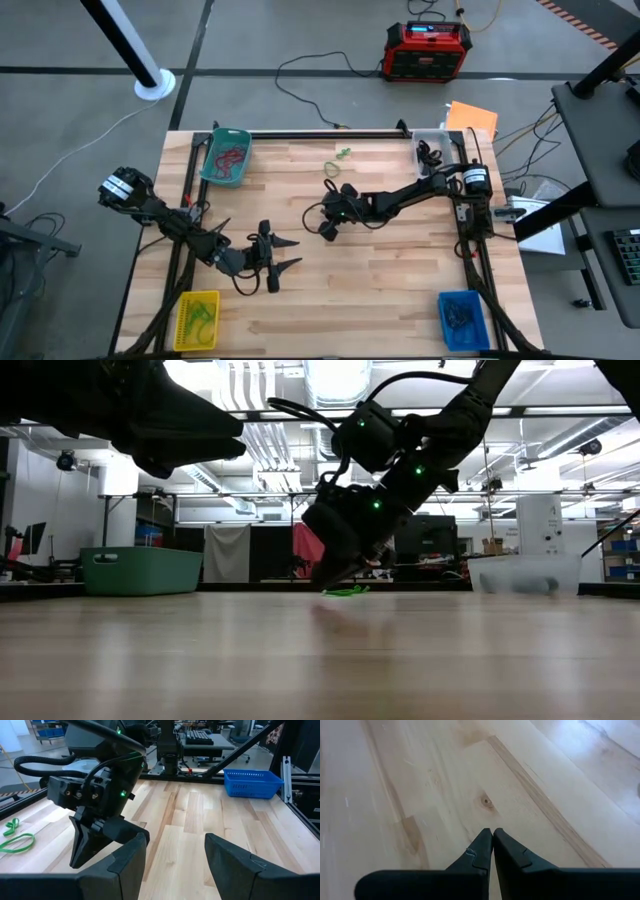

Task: Sort rubber bands into baskets
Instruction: Put the green rubber band into the yellow bin

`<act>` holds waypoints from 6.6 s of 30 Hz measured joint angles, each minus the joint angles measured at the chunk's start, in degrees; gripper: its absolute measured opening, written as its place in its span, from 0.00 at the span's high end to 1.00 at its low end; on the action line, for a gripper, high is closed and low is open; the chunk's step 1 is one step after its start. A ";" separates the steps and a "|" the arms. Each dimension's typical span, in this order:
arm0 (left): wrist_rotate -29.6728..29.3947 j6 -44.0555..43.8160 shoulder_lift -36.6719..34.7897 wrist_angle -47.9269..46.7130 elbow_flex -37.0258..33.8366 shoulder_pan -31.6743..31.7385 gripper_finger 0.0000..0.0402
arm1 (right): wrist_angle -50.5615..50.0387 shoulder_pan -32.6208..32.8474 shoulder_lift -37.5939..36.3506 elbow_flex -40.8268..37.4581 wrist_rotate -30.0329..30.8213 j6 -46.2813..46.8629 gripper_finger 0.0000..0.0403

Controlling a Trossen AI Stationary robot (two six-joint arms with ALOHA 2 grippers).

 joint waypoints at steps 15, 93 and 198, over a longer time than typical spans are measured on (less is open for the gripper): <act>0.00 0.00 0.00 -0.15 0.00 0.00 0.53 | 1.19 -0.04 0.02 -0.62 0.31 -0.02 0.97; 16.57 -1.25 -0.02 -28.63 14.03 15.53 0.53 | 7.60 -10.90 4.51 -0.55 -15.87 -1.78 0.97; 30.46 19.21 22.39 -47.95 30.40 44.61 1.00 | -17.21 -10.36 -42.66 -18.53 6.34 -9.64 0.97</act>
